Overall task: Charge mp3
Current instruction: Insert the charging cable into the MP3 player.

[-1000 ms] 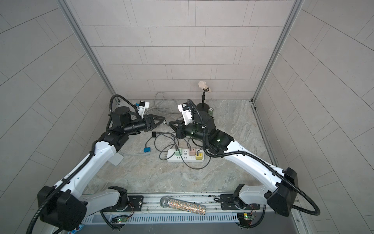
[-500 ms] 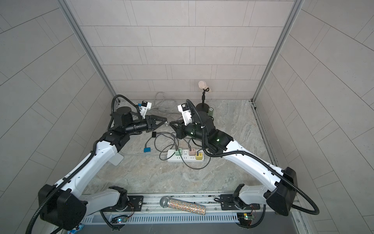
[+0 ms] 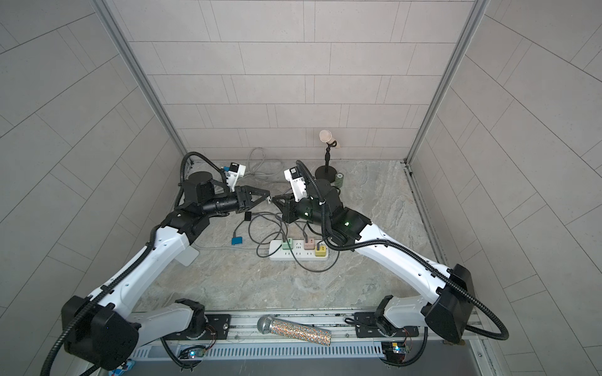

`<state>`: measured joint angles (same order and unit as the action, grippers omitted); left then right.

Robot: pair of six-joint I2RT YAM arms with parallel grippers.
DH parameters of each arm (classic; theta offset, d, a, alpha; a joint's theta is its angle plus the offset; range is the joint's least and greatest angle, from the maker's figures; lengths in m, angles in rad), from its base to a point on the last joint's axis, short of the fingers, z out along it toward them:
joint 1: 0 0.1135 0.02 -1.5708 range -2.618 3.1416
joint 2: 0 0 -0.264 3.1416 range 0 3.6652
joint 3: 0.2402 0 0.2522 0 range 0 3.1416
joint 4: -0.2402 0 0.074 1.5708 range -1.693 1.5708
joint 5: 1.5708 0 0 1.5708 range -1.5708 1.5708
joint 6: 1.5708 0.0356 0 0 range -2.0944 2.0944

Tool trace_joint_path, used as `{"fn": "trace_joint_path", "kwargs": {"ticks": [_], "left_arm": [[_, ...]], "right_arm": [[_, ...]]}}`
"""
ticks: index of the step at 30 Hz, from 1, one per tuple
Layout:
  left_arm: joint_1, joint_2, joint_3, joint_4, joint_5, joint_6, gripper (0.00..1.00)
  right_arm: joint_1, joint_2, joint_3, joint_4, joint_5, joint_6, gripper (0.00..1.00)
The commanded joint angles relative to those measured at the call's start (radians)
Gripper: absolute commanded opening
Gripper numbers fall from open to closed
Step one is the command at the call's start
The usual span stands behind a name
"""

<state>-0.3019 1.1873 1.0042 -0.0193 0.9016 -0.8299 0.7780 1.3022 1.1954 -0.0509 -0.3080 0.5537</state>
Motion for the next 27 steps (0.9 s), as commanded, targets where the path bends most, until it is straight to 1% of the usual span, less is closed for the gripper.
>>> {"fn": "trace_joint_path", "kwargs": {"ticks": [1, 7, 15, 27], "left_arm": [[-0.01, -0.025, 0.028, 0.011, 0.036, 0.015, 0.04], [-0.011, -0.028, 0.034, 0.004, 0.039, 0.024, 0.04], [-0.011, -0.025, 0.043, 0.004, 0.03, 0.025, 0.04], [-0.01, -0.019, 0.056, -0.001, 0.023, 0.031, 0.03]], "right_arm": [[-0.005, 0.003, 0.005, 0.015, 0.019, -0.006, 0.0], [-0.011, 0.012, 0.003, 0.019, 0.012, -0.003, 0.0], [-0.008, 0.034, -0.013, 0.031, -0.036, 0.013, 0.0], [-0.011, 0.004, -0.048, -0.002, -0.012, 0.002, 0.0]]}}
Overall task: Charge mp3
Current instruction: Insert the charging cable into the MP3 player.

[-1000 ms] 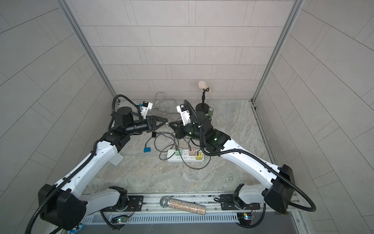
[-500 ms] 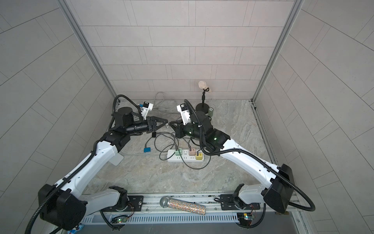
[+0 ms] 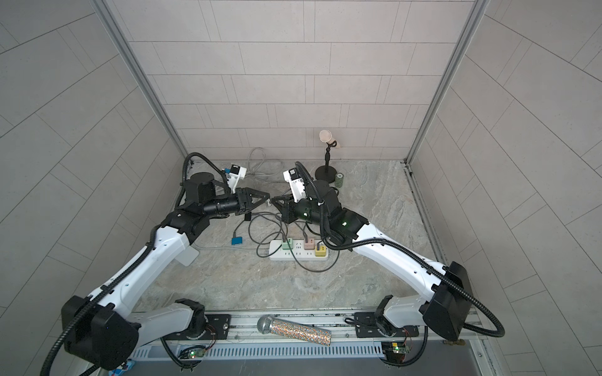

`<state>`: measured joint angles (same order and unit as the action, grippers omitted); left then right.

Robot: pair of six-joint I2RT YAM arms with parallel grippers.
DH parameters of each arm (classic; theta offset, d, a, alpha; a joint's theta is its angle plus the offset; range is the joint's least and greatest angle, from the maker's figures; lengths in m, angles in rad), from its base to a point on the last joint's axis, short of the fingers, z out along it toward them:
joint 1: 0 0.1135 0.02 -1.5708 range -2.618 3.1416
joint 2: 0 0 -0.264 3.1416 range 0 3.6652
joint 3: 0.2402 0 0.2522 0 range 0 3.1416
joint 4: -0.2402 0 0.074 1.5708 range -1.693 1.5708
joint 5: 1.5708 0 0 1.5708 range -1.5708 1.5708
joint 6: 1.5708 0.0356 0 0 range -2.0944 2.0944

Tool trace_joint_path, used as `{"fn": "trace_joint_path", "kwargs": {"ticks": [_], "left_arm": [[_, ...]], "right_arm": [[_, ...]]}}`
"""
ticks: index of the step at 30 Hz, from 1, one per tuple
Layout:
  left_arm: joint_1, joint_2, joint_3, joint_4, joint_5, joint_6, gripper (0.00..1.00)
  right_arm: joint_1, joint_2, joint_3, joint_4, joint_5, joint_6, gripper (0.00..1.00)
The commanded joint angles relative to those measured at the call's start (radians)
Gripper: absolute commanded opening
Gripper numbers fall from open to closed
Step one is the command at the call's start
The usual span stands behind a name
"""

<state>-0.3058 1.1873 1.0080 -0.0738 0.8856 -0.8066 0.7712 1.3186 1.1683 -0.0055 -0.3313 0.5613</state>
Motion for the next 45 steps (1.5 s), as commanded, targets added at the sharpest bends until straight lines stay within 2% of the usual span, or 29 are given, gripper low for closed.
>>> {"fn": "trace_joint_path", "kwargs": {"ticks": [1, 10, 14, 17, 28, 33, 41, 45], "left_arm": [[-0.006, -0.019, 0.052, 0.052, 0.04, 0.009, 0.03], [-0.008, -0.022, 0.06, 0.061, 0.041, 0.001, 0.04], [-0.007, -0.025, 0.074, 0.061, 0.034, -0.002, 0.03], [-0.009, -0.031, 0.09, 0.084, 0.032, -0.023, 0.03], [-0.015, -0.049, 0.119, 0.178, 0.032, -0.093, 0.02], [-0.068, -0.037, 0.17, 0.074, 0.013, -0.009, 0.01], [-0.096, -0.03, 0.201, 0.103, 0.04, -0.019, 0.01], [-0.141, -0.016, 0.234, 0.037, 0.04, 0.042, 0.01]], "right_arm": [[-0.007, -0.016, -0.022, -0.047, 0.014, -0.006, 0.0], [-0.011, 0.0, -0.024, -0.051, 0.002, -0.012, 0.0], [0.0, 0.022, -0.002, -0.112, 0.033, -0.044, 0.0], [0.01, 0.053, 0.025, -0.172, 0.04, -0.089, 0.0], [0.021, 0.12, 0.048, -0.226, 0.074, -0.12, 0.0], [0.032, 0.168, 0.083, -0.272, 0.083, -0.139, 0.0], [0.033, 0.223, 0.089, -0.261, 0.043, -0.14, 0.0], [0.033, 0.249, 0.111, -0.283, 0.03, -0.15, 0.0]]}}
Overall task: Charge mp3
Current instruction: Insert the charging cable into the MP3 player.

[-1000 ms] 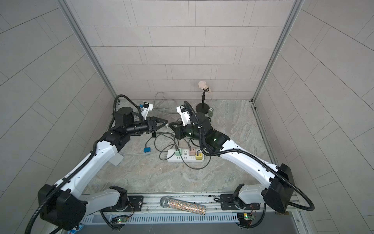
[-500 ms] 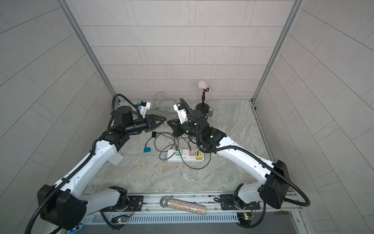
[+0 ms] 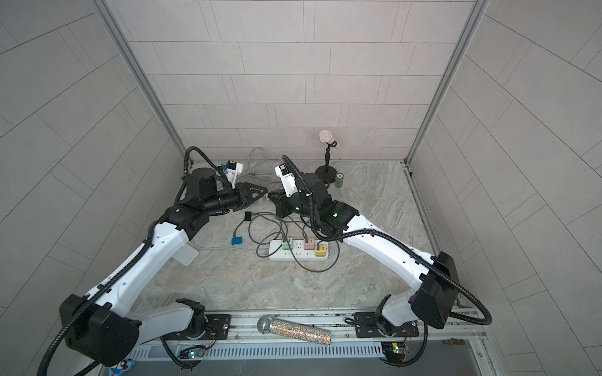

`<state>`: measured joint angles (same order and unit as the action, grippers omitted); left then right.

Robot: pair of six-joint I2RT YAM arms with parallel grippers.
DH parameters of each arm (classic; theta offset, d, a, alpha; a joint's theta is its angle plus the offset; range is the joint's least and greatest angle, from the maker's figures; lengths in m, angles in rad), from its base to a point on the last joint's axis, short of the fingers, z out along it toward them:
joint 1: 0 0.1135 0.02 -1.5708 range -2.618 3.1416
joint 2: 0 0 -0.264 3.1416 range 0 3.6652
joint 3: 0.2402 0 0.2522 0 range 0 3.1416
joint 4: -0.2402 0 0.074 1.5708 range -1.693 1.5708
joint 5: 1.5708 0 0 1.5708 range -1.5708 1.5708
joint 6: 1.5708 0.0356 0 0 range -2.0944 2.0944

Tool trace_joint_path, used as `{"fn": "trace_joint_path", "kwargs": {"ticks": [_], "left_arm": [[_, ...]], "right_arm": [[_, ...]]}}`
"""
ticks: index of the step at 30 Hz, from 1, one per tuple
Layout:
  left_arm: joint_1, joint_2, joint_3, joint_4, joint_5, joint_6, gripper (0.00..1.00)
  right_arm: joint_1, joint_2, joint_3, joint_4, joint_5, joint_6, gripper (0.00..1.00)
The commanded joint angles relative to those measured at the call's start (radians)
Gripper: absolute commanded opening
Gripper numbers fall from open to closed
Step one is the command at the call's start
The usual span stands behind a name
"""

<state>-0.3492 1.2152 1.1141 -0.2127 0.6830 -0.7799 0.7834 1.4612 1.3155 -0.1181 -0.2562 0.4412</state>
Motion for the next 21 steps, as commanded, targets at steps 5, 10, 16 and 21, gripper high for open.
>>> {"fn": "trace_joint_path", "kwargs": {"ticks": [5, 10, 16, 21], "left_arm": [[-0.107, -0.033, 0.159, 0.148, 0.227, 0.027, 0.0], [-0.106, -0.022, 0.159, 0.178, 0.229, 0.0, 0.01], [-0.107, -0.02, 0.132, 0.022, 0.175, 0.086, 0.01], [-0.105, -0.022, 0.032, -0.025, 0.127, 0.105, 0.01]], "right_arm": [[0.022, 0.126, -0.037, -0.176, -0.047, -0.03, 0.0], [0.022, 0.115, -0.058, -0.151, -0.038, -0.008, 0.0], [0.008, 0.029, -0.031, -0.159, 0.001, 0.034, 0.08], [0.008, -0.062, 0.032, -0.225, 0.061, 0.084, 0.44]]}}
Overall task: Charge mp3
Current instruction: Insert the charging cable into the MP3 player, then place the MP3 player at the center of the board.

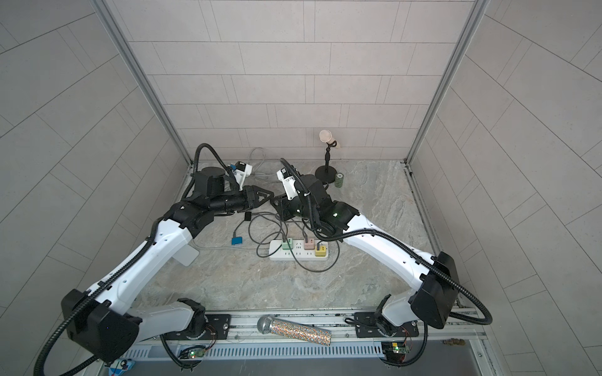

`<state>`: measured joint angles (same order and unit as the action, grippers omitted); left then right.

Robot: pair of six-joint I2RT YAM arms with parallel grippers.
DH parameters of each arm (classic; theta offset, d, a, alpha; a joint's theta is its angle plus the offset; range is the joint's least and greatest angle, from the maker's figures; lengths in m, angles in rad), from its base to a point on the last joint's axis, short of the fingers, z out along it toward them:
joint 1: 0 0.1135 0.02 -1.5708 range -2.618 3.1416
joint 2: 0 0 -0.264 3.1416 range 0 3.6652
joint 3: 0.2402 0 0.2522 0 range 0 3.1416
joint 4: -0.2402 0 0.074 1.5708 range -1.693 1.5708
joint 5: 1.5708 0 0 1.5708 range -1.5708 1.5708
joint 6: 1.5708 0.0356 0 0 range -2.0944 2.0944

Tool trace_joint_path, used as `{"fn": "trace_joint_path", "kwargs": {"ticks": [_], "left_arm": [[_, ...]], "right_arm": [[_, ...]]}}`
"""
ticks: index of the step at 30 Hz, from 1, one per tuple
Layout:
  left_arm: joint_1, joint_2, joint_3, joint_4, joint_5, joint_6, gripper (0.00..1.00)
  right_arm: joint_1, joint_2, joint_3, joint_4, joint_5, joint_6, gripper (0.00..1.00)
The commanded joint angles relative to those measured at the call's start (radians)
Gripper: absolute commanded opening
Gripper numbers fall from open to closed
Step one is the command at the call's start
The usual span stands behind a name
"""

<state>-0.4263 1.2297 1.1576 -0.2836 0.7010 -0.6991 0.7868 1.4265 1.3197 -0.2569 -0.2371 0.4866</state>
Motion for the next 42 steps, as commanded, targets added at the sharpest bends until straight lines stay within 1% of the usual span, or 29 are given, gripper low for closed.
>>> {"fn": "trace_joint_path", "kwargs": {"ticks": [1, 4, 6, 9, 13, 17, 18, 20, 23, 25, 28, 31, 33, 38, 42], "left_arm": [[-0.028, -0.035, -0.029, 0.034, 0.095, 0.032, 0.0], [-0.024, -0.026, -0.067, 0.014, 0.058, 0.039, 0.0], [-0.018, -0.016, -0.073, 0.012, 0.04, 0.037, 0.0], [-0.001, 0.009, -0.066, 0.006, 0.008, 0.023, 0.0], [0.024, 0.043, -0.045, -0.034, -0.027, 0.019, 0.0], [0.073, 0.083, -0.017, -0.102, -0.072, 0.035, 0.0], [0.085, 0.108, 0.006, -0.143, -0.085, 0.055, 0.0], [0.1, 0.177, 0.084, -0.268, -0.15, 0.124, 0.0], [0.104, 0.321, 0.227, -0.45, -0.28, 0.228, 0.01], [0.115, 0.445, 0.336, -0.556, -0.368, 0.275, 0.01], [0.122, 0.641, 0.507, -0.705, -0.441, 0.345, 0.0], [0.121, 0.764, 0.592, -0.735, -0.489, 0.367, 0.0], [0.122, 0.811, 0.629, -0.738, -0.512, 0.374, 0.02], [0.123, 0.924, 0.703, -0.751, -0.506, 0.383, 0.1], [0.123, 0.971, 0.707, -0.742, -0.522, 0.381, 0.28]], "right_arm": [[0.005, -0.046, 0.038, -0.103, 0.047, 0.053, 0.49], [0.005, -0.1, 0.046, -0.14, 0.057, 0.132, 0.61], [0.005, -0.131, 0.029, -0.151, 0.048, 0.192, 0.65], [0.005, -0.181, -0.036, -0.137, -0.002, 0.291, 0.68], [0.015, -0.276, -0.155, -0.075, -0.011, 0.429, 0.71], [0.028, -0.361, -0.229, -0.037, -0.009, 0.494, 0.73], [0.028, -0.375, -0.232, -0.055, -0.005, 0.493, 0.73], [0.028, -0.403, -0.221, -0.13, 0.037, 0.475, 0.74], [0.026, -0.452, -0.2, -0.266, 0.163, 0.399, 0.74], [0.005, -0.489, -0.191, -0.349, 0.231, 0.371, 0.77], [-0.045, -0.525, -0.186, -0.423, 0.245, 0.358, 0.78], [-0.071, -0.556, -0.202, -0.446, 0.245, 0.354, 0.78], [-0.083, -0.568, -0.208, -0.453, 0.246, 0.353, 0.78], [-0.091, -0.57, -0.219, -0.457, 0.24, 0.344, 0.78], [-0.107, -0.575, -0.223, -0.47, 0.237, 0.33, 0.78]]}}
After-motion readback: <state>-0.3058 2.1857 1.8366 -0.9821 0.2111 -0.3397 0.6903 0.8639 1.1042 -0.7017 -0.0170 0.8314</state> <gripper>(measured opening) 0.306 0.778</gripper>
